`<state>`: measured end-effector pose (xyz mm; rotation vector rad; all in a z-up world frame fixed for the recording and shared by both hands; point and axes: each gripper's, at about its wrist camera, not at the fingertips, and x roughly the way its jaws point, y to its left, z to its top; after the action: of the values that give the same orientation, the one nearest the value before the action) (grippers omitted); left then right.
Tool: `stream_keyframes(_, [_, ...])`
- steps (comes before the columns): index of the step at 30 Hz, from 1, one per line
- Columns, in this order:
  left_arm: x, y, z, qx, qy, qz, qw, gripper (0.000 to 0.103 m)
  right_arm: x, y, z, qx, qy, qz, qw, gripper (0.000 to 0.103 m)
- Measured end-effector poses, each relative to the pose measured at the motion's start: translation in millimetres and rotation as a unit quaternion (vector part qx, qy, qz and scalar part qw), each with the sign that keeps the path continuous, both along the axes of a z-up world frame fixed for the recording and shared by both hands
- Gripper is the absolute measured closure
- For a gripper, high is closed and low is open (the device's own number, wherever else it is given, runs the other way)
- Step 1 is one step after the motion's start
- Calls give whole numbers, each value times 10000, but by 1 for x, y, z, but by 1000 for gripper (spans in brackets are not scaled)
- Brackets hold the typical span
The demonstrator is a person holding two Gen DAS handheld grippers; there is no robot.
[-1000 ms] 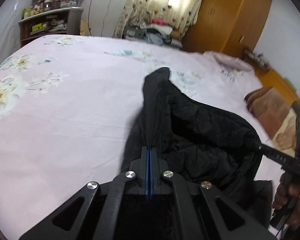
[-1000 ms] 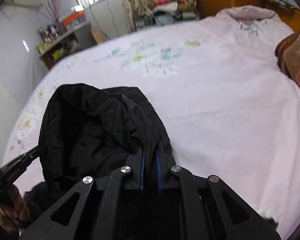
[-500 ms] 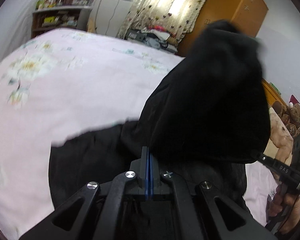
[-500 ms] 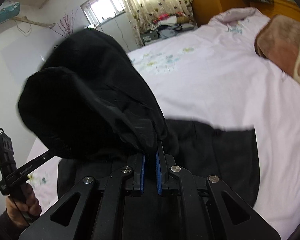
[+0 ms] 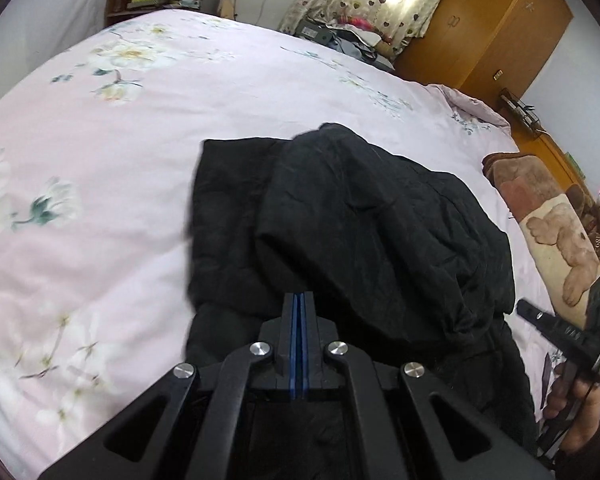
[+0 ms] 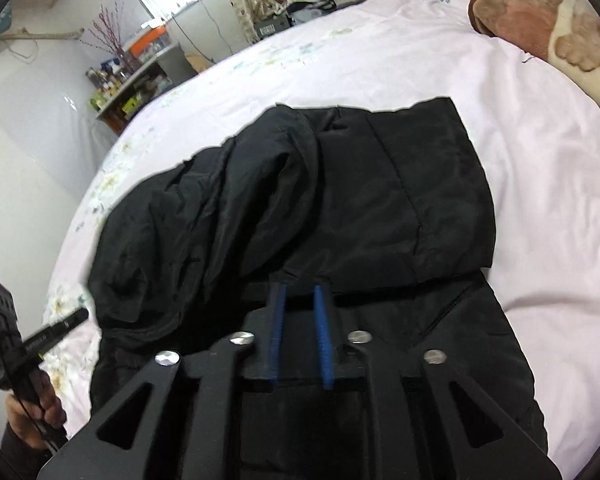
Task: Fold large clothes
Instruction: 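Fold the hood and collar down toward the hem with both tools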
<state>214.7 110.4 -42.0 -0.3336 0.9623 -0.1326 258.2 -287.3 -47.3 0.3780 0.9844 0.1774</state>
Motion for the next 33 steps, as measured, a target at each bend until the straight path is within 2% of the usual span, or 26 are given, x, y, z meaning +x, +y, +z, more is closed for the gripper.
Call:
stream_keyframes(1, [-3,-1,4,17,-45,50,10000,101,-1,1,3,45,-52,-7,10000,75])
stream_keyframes(2, [-4,-1,8,0,-92,101,9999,99,0,4,8,140,-121,7,9998,67])
stream_keyframes(3, [-5,0,9,-54,-137,133,9998,93,2,7,10,244,-148,38,9996,60])
stream_keyframes(4, [-3,-2,11,-104,-180,139,9997,88,5,11,9,353,-149,88,9992,60])
stream_keyframes(5, [3,-5,14,-130,-232,151,9995,75,7,19,6,504,-118,186,9985,60])
stream_keyframes(6, [6,-9,14,-152,-279,155,9994,68,10,28,4,580,-69,233,9980,60])
stream_keyframes(10, [25,-39,18,-300,-414,-226,9984,68,29,54,-15,847,191,440,9953,60])
stream_keyframes(11, [28,-48,19,-291,-466,-370,9978,68,33,59,-21,903,291,449,9945,73])
stream_keyframes(12, [28,-53,19,-275,-501,-476,9972,68,34,65,-24,853,334,461,9947,99])
stream_keyframes(16, [21,-68,7,-140,-541,-709,9959,68,18,74,-18,718,77,508,9961,99])
stream_keyframes(21, [11,-76,-63,-84,393,-691,9968,68,6,66,-59,469,488,290,9973,100])
stream_keyframes(23, [6,-77,-80,-61,444,-603,9972,68,8,68,-67,363,531,266,9976,100])
stream_keyframes(26, [7,-78,-82,-96,431,-484,9979,68,14,78,-68,98,518,363,9979,99])
stream_keyframes(29, [10,-80,-83,-30,484,-515,9975,68,21,80,-72,61,590,394,9975,99])
stream_keyframes(33, [1,-77,-67,24,528,-583,9969,68,17,75,-63,117,485,459,9977,89])
